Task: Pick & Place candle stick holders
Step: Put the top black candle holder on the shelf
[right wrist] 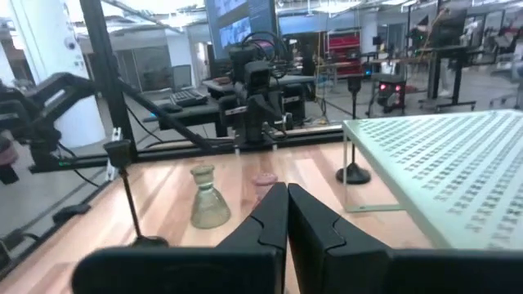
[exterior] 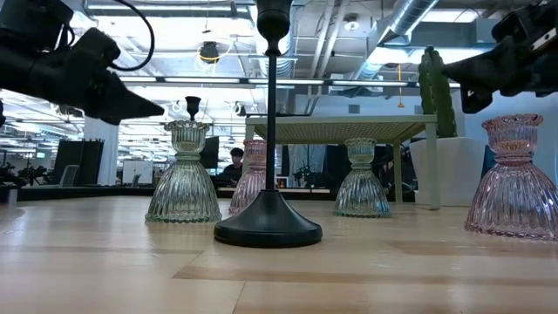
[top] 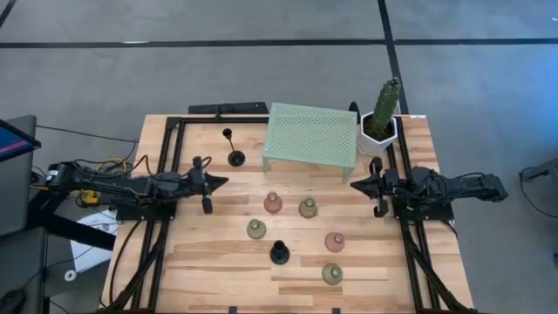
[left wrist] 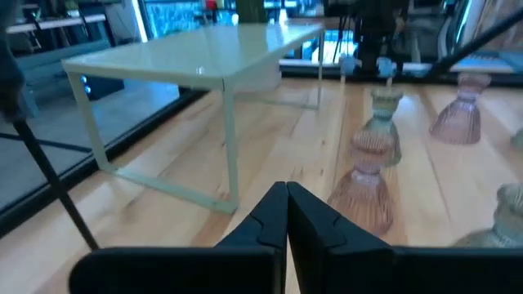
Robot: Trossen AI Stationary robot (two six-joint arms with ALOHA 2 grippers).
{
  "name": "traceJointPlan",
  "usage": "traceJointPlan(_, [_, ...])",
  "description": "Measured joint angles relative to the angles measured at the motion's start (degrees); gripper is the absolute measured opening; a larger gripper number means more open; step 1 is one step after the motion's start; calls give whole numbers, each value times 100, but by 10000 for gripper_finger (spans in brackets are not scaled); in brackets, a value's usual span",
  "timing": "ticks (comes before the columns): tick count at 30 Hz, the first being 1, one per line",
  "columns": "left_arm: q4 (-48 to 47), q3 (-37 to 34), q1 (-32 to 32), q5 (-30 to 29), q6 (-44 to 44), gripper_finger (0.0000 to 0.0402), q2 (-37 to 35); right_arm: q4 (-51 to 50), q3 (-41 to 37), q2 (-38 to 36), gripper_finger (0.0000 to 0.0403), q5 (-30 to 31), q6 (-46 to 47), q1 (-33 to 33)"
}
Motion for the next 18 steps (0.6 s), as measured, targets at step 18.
traceJointPlan(18, [1056, 2, 217, -1748, -77, 6, 1010, 258, 33, 0, 0, 1014, -261, 0])
